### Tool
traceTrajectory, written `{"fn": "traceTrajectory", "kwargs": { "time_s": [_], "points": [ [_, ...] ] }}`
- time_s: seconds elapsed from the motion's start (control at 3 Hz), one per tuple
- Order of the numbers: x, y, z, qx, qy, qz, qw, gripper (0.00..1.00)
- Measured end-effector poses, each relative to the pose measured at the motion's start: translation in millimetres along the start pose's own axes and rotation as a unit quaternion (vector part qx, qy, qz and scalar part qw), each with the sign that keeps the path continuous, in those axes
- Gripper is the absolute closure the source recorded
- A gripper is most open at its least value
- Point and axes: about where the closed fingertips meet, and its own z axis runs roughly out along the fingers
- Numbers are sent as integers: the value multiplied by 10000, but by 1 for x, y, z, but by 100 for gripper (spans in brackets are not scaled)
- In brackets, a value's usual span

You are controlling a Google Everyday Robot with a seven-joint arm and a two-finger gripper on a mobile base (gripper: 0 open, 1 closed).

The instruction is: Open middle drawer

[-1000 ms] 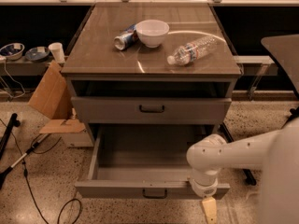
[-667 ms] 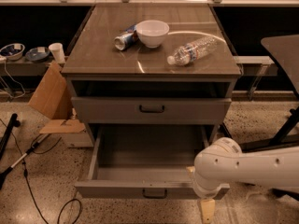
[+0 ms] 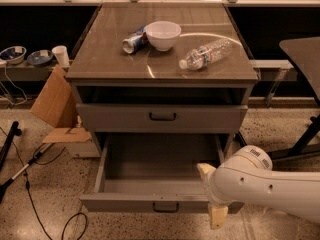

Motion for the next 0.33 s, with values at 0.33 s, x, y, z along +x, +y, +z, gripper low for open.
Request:
{"fn": "traceTrajectory", "kwargs": {
  "time_s": [0.33],
  "points": [
    [0,1,1,-12,2,0,10000,0]
  ]
}}
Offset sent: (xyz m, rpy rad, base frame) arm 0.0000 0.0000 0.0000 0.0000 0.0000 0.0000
